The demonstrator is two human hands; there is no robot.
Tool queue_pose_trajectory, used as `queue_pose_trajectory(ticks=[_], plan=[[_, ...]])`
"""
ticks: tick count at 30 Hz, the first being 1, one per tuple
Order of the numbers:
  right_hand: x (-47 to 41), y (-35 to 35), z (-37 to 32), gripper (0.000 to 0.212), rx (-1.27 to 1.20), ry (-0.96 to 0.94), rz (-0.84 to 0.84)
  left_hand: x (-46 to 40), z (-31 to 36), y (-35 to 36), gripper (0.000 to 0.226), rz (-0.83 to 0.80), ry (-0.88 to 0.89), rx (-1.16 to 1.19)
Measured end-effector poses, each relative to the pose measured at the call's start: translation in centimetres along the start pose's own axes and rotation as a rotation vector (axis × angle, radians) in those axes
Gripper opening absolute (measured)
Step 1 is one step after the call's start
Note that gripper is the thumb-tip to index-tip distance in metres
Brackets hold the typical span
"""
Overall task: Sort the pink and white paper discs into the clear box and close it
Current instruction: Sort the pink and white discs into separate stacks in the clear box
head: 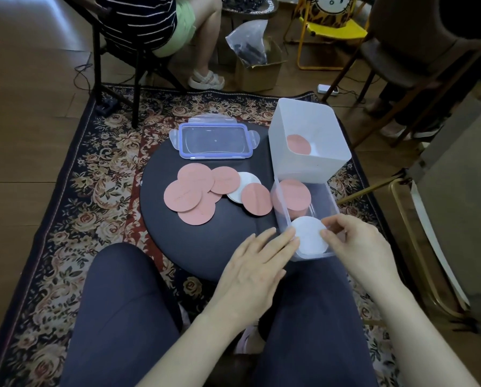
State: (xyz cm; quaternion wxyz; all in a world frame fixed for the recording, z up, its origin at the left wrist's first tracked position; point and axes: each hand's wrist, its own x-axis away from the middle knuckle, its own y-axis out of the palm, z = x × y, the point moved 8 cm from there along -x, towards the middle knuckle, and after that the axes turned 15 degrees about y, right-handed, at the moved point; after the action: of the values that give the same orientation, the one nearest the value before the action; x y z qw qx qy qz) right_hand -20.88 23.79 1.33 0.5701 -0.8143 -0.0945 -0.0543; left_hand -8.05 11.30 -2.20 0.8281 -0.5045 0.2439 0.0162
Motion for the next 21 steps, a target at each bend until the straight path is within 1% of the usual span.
queue_pose_trajectory(ticks=[4, 9, 11, 13, 14, 16, 18, 19, 21], plan=[[0.5, 0.1, -1.0, 0.020, 0.144, -0.017, 0.032, 0.1, -0.1, 0.2, 0.056, -0.004, -0.013, 0.021], [0.5, 0.3, -1.3, 0.037, 0.140, -0.032, -0.017, 0.0, 0.0, 0.2, 0.058, 0.016, -0.013, 0.041], [0.5, 0.0, -1.3, 0.040, 0.146, -0.024, 0.027, 0.0, -0.1, -0.2, 0.060, 0.047, -0.016, 0.031], [1.1, -1.1, -1.9, 0.036, 0.073, -0.045, 0.131, 0.3, -1.2, -1.2, 0.057, 0.112, -0.053, 0.012], [1.6, -1.6, -2.5, 0.031, -0.022, -0.086, 0.180, 0.6, -2.2, -2.0, 0.054, 0.159, -0.098, -0.007], [3.1, -2.1, -4.4, 0.022, -0.237, -0.218, 0.236, 1.8, -5.5, -3.8, 0.050, 0.249, -0.257, -0.066], [4.8, -1.1, -6.8, 0.019, -0.354, -0.369, 0.218, 3.0, -9.2, -5.6, 0.050, 0.284, -0.421, -0.166], [5.5, 0.1, -8.0, 0.021, -0.376, -0.432, 0.177, 3.4, -10.8, -6.2, 0.053, 0.261, -0.473, -0.222], [6.2, 2.9, -10.4, 0.030, -0.361, -0.480, 0.073, 3.8, -13.6, -6.5, 0.063, 0.120, -0.542, -0.283]])
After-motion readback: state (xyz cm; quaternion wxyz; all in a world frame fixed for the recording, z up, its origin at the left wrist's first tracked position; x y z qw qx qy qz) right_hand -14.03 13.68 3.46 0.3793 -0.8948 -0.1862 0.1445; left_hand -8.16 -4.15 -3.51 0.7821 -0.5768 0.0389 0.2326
